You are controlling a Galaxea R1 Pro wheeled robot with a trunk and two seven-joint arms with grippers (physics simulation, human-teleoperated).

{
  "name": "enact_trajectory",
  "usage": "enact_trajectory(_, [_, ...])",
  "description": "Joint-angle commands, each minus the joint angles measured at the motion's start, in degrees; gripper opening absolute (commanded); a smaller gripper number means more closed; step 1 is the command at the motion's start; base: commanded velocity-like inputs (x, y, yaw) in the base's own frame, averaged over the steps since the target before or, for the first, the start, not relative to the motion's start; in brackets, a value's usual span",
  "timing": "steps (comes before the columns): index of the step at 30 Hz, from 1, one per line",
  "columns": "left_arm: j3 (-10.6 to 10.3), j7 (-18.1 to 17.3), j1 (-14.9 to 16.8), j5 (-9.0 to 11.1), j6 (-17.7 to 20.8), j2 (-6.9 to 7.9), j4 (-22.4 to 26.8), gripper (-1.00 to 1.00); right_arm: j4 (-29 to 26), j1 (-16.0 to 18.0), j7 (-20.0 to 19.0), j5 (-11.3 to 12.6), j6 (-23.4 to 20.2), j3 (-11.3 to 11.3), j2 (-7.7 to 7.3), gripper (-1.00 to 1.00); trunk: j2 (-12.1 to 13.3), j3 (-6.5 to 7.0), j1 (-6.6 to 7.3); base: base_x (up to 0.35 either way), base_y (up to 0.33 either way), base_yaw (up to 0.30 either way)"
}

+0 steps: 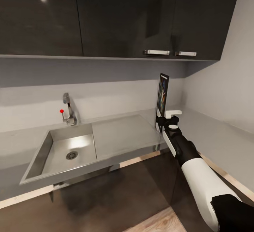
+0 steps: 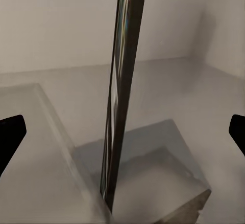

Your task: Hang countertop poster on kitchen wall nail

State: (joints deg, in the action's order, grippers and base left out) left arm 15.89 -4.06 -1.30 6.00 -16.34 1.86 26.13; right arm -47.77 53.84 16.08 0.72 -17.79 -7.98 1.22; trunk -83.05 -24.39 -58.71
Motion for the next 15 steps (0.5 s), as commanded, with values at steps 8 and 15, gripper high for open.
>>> enact_trajectory(8, [0.11, -0.44, -0.01, 0.59, -0.01, -0.01, 0.06, 1.00, -0.05, 0.04, 0.36, 0.07, -0.38, -0.19, 0.01, 1.00, -0.03, -0.05, -0.01, 0.190, 0.000, 0.000])
enact_trajectory(15, [0.11, -0.43, -0.01, 0.59, -0.01, -0.01, 0.06, 1.00, -0.05, 0.04, 0.36, 0.07, -0.45, -0.13, -0.04, 1.00, -0.03, -0.05, -0.01, 0.033, 0.000, 0.000])
